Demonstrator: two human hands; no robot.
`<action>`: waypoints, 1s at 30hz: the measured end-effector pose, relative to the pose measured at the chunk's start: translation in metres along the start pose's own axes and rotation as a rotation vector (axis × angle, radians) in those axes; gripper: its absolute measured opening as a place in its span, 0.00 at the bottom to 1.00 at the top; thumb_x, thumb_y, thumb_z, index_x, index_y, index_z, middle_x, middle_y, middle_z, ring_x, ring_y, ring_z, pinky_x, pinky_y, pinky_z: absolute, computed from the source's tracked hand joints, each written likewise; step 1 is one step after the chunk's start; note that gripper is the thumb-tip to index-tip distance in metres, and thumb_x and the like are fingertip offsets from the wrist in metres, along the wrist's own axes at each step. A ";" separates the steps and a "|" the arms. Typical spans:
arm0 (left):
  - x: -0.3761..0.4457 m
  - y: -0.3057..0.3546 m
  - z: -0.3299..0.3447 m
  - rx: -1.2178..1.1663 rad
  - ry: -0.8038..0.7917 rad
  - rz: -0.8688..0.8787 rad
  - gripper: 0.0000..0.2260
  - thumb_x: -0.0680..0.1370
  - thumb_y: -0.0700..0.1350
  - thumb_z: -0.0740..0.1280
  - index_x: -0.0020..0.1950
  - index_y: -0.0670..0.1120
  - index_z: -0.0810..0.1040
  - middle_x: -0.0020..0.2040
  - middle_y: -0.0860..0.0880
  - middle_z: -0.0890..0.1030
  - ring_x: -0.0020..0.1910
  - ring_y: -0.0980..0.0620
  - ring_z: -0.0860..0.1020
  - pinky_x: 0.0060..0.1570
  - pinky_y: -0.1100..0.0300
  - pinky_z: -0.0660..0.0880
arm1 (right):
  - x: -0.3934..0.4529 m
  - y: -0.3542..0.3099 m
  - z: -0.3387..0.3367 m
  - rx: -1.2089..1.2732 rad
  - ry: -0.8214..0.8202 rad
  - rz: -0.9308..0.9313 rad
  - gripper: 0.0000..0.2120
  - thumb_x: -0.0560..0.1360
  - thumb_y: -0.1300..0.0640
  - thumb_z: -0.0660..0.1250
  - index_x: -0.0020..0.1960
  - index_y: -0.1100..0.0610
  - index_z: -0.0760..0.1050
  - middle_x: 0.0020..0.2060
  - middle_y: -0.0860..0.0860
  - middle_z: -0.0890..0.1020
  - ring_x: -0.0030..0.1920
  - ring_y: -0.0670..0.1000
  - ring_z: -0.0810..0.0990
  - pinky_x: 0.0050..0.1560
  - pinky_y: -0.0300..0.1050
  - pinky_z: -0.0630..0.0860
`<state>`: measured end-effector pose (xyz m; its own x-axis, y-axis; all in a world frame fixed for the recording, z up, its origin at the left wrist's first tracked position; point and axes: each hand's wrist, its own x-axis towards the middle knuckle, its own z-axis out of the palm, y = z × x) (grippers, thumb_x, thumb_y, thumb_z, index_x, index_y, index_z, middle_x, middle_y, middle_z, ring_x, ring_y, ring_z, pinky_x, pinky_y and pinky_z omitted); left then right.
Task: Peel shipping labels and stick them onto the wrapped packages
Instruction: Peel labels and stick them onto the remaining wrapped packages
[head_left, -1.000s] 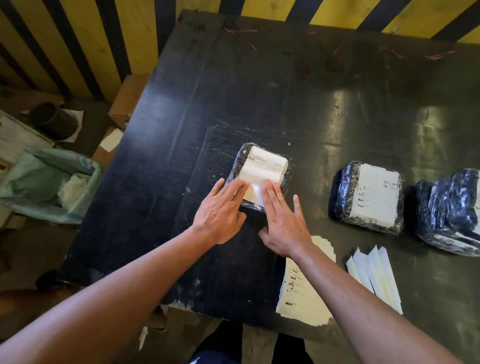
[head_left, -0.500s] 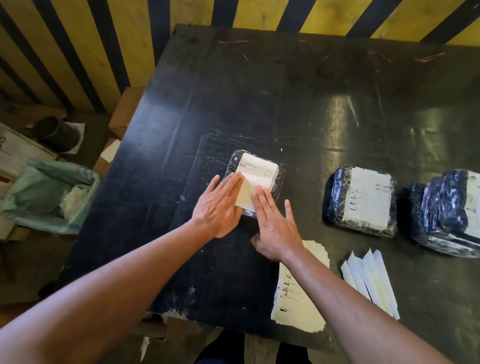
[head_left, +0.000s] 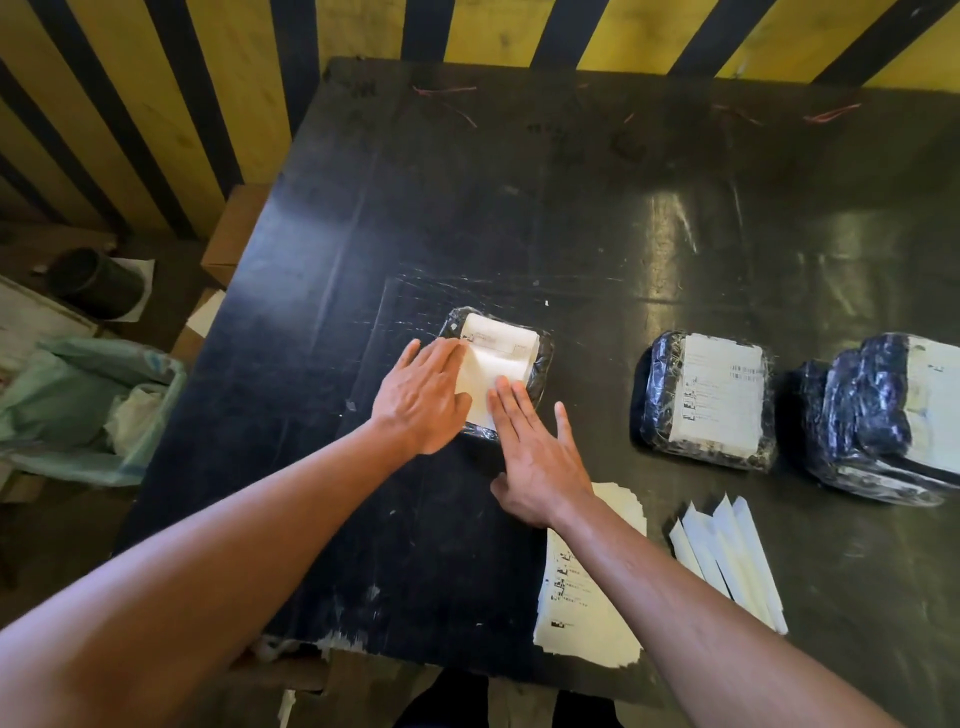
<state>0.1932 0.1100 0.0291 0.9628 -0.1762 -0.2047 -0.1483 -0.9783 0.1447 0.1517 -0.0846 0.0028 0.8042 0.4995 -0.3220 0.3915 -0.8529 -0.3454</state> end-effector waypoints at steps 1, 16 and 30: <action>0.002 -0.002 -0.002 0.011 0.024 -0.034 0.26 0.81 0.51 0.60 0.78 0.43 0.66 0.76 0.47 0.71 0.77 0.46 0.68 0.84 0.46 0.52 | 0.000 -0.001 0.001 0.010 0.002 0.002 0.52 0.77 0.53 0.66 0.84 0.53 0.29 0.82 0.46 0.28 0.81 0.47 0.26 0.81 0.67 0.37; 0.085 0.011 -0.006 0.083 -0.205 -0.002 0.31 0.87 0.60 0.45 0.87 0.48 0.44 0.87 0.48 0.41 0.85 0.48 0.39 0.83 0.43 0.38 | 0.003 -0.003 0.004 0.012 -0.001 0.021 0.49 0.77 0.53 0.61 0.83 0.52 0.28 0.82 0.46 0.28 0.81 0.47 0.27 0.81 0.66 0.36; -0.022 -0.034 0.031 -1.079 -0.004 -0.621 0.16 0.80 0.66 0.60 0.57 0.61 0.82 0.58 0.52 0.85 0.61 0.46 0.83 0.65 0.45 0.78 | 0.040 0.007 -0.012 1.327 0.108 0.880 0.27 0.74 0.41 0.75 0.63 0.57 0.76 0.56 0.53 0.84 0.50 0.54 0.86 0.46 0.48 0.86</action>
<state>0.1696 0.1435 -0.0014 0.8024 0.2817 -0.5261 0.5949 -0.3072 0.7428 0.1917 -0.0728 -0.0021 0.6086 -0.1169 -0.7848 -0.7935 -0.0971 -0.6008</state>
